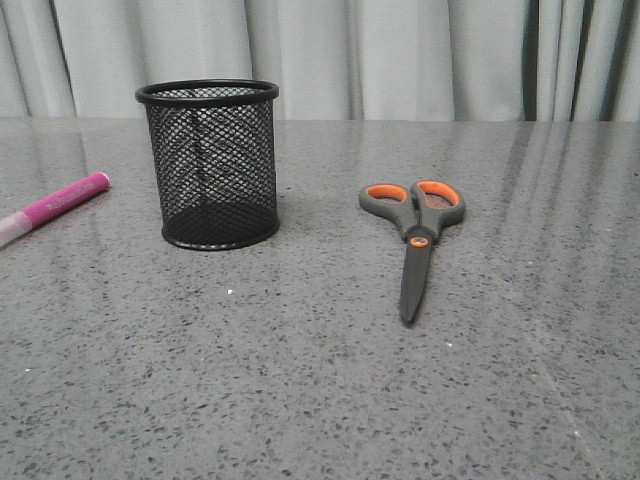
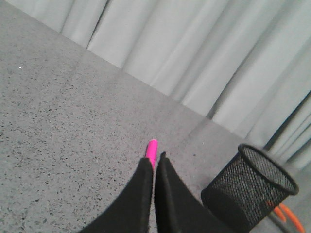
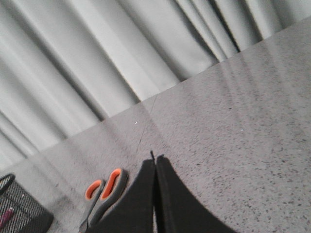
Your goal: Put pen and scissors into bin
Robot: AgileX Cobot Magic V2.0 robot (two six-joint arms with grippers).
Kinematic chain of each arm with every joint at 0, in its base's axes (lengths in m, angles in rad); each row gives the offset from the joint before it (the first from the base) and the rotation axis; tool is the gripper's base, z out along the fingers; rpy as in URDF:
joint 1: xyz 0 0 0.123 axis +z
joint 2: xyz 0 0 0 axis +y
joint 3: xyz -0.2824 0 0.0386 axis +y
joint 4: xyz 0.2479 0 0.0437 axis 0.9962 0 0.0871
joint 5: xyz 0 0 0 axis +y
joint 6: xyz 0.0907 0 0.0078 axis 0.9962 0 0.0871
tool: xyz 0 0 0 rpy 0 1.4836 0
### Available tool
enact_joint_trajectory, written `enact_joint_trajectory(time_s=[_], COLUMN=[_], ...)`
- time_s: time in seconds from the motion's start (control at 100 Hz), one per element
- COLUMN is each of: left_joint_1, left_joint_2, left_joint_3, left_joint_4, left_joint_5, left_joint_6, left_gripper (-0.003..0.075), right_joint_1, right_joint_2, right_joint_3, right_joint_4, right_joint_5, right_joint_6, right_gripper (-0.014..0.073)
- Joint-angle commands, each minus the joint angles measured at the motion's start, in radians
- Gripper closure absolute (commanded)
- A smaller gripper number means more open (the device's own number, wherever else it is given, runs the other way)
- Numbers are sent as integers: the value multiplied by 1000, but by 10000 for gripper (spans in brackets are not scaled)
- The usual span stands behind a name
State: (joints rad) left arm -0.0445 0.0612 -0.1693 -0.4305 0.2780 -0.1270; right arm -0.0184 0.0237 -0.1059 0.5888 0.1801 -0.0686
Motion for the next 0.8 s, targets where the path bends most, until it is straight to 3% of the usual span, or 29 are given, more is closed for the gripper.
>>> enact_joint_trajectory(time_s=[0.0, 0.11, 0.22, 0.35, 0.66, 0.79], left_joint_1=[-2, -2, -2, -4, -13, -13], left_joint_2=[110, 246, 391, 533, 704, 751], left_joint_3=[-134, -294, -444, -560, -616, -616], left_joint_4=[107, 211, 199, 177, 133, 42], left_joint_5=[57, 168, 304, 414, 454, 446], left_joint_6=[-6, 16, 156, 214, 280, 404], left_gripper=[742, 742, 742, 741, 738, 647], right_joint_1=[0, 0, 0, 0, 2, 2], right_joint_2=[91, 247, 418, 593, 736, 736], right_joint_3=[-99, -204, -311, -417, -564, -579], right_joint_4=[-50, -114, -148, -150, -148, -148], right_joint_5=[27, 145, 293, 399, 499, 513], right_joint_6=[-24, -24, -24, -43, -99, -113], right_gripper=[658, 658, 658, 662, 651, 508])
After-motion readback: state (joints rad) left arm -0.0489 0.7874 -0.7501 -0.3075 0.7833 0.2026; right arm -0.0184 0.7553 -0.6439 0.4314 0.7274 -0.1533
